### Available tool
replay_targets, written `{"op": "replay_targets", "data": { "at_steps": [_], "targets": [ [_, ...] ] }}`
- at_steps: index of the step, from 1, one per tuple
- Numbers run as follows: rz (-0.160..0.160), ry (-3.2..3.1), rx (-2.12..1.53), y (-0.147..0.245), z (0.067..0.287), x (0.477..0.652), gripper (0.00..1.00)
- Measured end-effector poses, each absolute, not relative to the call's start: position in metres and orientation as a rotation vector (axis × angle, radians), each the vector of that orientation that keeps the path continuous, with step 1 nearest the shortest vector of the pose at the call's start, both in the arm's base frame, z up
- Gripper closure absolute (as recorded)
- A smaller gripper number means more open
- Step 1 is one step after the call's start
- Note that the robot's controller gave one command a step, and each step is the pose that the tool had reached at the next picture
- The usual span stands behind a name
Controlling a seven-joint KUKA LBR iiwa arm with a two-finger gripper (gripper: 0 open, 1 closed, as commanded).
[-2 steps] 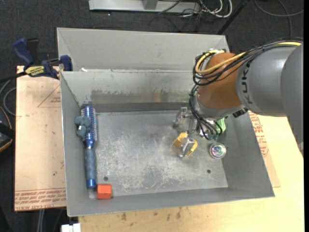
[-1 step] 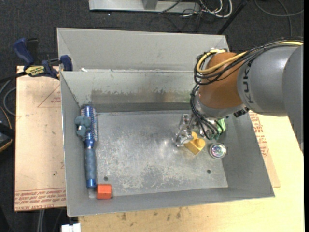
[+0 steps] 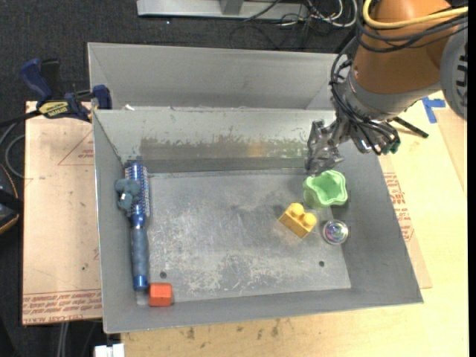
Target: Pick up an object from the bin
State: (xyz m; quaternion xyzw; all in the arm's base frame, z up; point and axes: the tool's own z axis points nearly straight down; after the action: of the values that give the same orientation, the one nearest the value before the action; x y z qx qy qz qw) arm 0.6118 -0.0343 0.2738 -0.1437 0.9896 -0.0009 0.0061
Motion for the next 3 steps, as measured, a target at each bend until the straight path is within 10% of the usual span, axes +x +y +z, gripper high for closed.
{"op": "replay_targets", "data": {
  "at_steps": [1,2,3],
  "targets": [
    [0.005,3.126,-0.375,-0.013,0.129,0.603,1.00],
    [0.002,3.118,-0.373,-0.014,0.134,0.605,0.00],
    [-0.001,3.124,-0.391,-0.101,0.107,0.535,0.00]
  ]
}}
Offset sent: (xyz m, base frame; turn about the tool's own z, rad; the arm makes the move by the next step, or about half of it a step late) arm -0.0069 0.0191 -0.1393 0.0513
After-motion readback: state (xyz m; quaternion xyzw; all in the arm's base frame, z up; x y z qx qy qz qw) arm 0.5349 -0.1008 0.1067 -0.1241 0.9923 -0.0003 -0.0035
